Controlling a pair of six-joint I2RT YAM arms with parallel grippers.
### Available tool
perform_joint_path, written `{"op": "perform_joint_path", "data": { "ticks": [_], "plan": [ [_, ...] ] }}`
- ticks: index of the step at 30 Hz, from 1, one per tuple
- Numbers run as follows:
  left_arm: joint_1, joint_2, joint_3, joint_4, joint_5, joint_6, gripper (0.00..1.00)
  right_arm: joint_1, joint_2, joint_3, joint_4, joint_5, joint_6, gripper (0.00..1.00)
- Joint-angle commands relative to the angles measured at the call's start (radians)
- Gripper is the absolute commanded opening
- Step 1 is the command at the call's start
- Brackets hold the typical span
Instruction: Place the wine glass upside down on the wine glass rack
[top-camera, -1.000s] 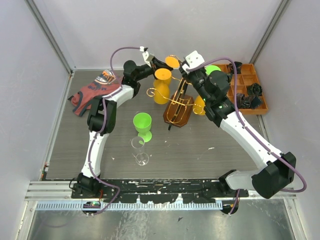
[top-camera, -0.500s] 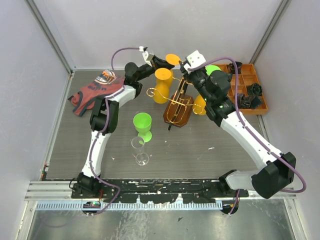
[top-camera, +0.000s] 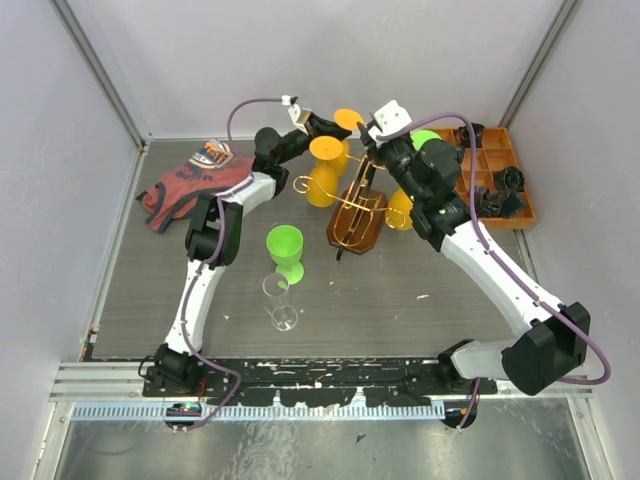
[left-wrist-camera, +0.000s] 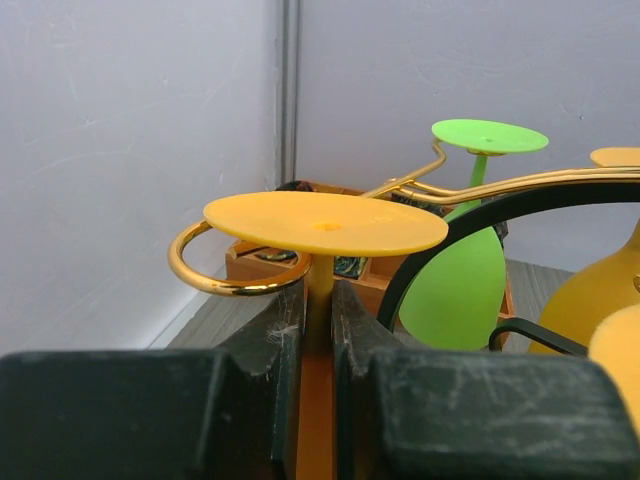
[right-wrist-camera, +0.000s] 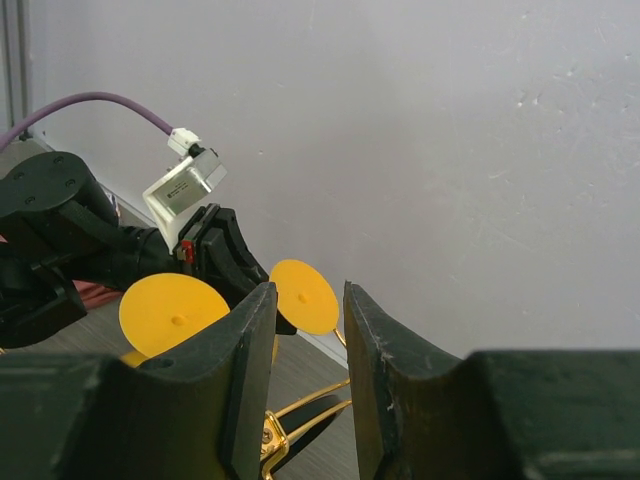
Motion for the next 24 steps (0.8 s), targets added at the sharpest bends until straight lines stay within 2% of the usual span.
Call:
{"op": "perform_joint_path", "data": {
  "ticks": [1, 16, 24],
  "plan": [
    [-0.004, 0.027, 0.052, 0.009, -0.042, 0.002, 0.18, -0.01, 0.001, 0.017, 0.043, -0.023, 0.023, 0.39],
    [-0.011, 0.085, 0.146, -0.105, -0.19, 0.095, 0.22, -0.031, -0.004, 0.006, 0.049, -0.057, 0.043, 0.39],
    [0.01, 0.028, 0.036, -0.045, -0.263, 0.117, 0.22, -0.037, -0.003, 0.004, 0.051, -0.059, 0.047, 0.39]
  ]
}}
